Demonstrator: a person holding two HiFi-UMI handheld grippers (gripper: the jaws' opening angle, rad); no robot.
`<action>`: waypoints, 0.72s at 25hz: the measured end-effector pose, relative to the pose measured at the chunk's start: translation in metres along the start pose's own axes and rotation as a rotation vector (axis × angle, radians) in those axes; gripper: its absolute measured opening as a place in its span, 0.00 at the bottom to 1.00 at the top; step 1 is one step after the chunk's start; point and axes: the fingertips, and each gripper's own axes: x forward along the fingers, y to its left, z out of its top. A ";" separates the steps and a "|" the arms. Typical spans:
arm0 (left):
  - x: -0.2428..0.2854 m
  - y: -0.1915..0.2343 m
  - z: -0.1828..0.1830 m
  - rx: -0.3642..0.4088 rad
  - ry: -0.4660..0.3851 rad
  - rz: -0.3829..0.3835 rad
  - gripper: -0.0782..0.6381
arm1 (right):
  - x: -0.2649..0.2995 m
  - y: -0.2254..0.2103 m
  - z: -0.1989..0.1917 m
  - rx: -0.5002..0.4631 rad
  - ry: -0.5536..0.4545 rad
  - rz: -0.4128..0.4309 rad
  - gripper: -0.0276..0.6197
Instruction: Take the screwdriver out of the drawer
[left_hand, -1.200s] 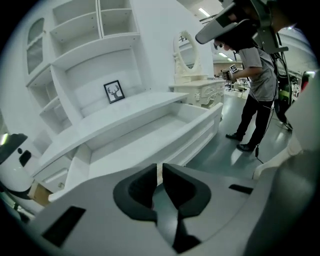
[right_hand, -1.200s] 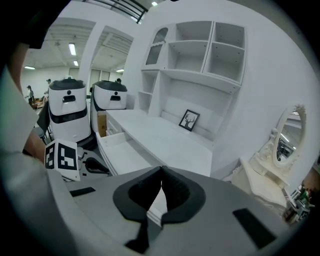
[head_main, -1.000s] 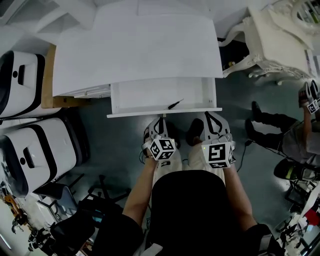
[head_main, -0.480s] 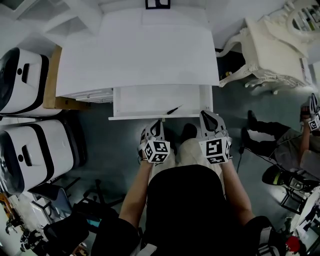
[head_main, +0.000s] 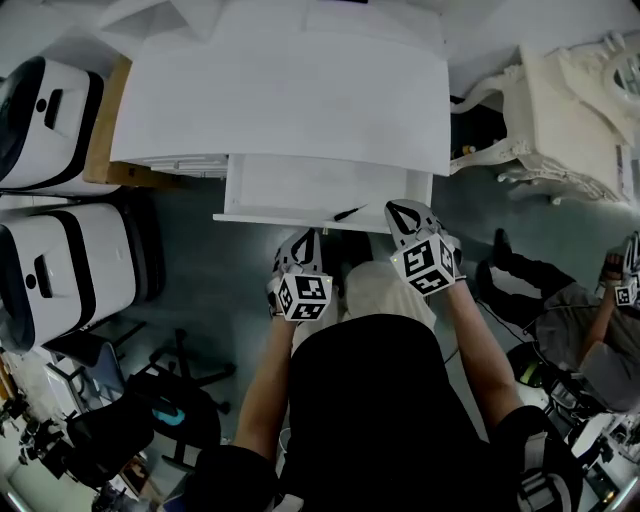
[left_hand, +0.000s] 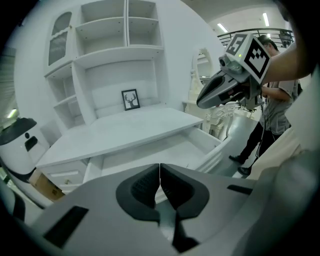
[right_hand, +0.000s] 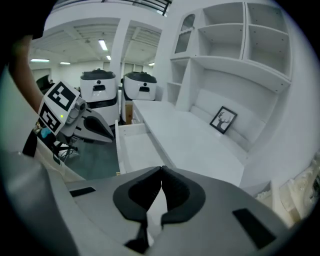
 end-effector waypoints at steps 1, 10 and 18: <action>0.000 0.001 0.001 -0.010 0.005 0.010 0.14 | 0.009 0.000 -0.002 -0.016 0.008 0.038 0.07; 0.001 0.000 0.013 -0.152 0.057 0.140 0.14 | 0.079 0.013 -0.023 -0.179 0.054 0.354 0.08; 0.017 0.004 0.015 -0.265 0.091 0.238 0.14 | 0.142 0.034 -0.054 -0.316 0.138 0.592 0.13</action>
